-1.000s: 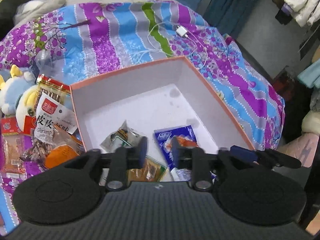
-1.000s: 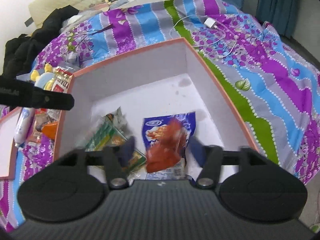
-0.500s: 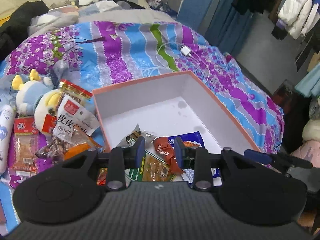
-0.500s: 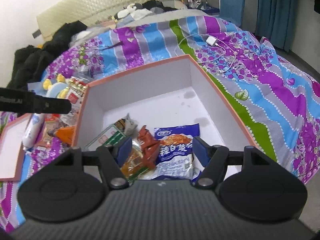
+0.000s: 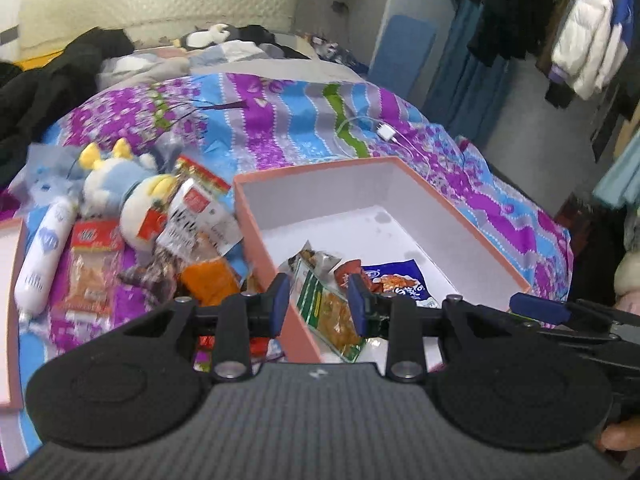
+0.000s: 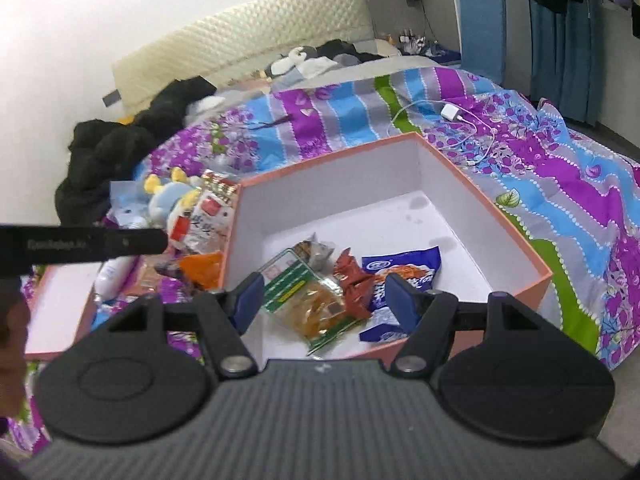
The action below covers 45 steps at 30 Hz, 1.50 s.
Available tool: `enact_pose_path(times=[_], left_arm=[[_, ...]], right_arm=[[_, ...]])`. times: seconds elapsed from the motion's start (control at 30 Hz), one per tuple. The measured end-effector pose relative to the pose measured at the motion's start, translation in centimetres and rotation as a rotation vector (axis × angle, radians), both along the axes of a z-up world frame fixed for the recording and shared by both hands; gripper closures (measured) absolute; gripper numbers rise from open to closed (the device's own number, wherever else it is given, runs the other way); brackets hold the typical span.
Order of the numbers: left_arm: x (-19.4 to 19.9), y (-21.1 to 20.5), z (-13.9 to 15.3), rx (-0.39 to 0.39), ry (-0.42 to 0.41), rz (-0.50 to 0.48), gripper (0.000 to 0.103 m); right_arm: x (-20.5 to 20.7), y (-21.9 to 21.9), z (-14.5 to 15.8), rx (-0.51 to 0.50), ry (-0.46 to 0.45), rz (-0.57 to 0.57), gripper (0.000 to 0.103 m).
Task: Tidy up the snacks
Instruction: 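Withdraw both tools from the pink box, then move both tools down to the snack pile beside the pink box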
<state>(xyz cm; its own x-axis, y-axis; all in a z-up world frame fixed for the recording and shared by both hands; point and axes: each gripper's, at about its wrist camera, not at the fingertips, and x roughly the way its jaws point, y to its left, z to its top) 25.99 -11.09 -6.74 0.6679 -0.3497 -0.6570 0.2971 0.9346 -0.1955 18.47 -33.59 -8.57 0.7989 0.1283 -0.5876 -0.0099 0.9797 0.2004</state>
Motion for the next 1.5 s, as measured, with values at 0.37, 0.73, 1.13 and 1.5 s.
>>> enact_pose_path(times=[0.37,0.73,1.13,1.5], left_arm=[[-7.3,4.4,0.2,-0.103,-0.024,0.062,0.066],[-12.6,6.9,0.8,-0.088,-0.061,0.075,0.066],[-17.5,9.2,-0.6,-0.060,-0.057,0.128,0.066],[-20.1,11.0,-2.7,-0.089,-0.011,0.156,0.066]], right_arm=[[-5.7,2.8,0.6,-0.010,-0.048,0.042,0.034],[-10.5,6.5,0.3,-0.024,-0.079,0.094,0.034],[-13.6,8.8,-0.8,-0.029,-0.074,0.137,0.034],[-15.0,10.9,-2.1,-0.049,-0.061,0.181,0.034]])
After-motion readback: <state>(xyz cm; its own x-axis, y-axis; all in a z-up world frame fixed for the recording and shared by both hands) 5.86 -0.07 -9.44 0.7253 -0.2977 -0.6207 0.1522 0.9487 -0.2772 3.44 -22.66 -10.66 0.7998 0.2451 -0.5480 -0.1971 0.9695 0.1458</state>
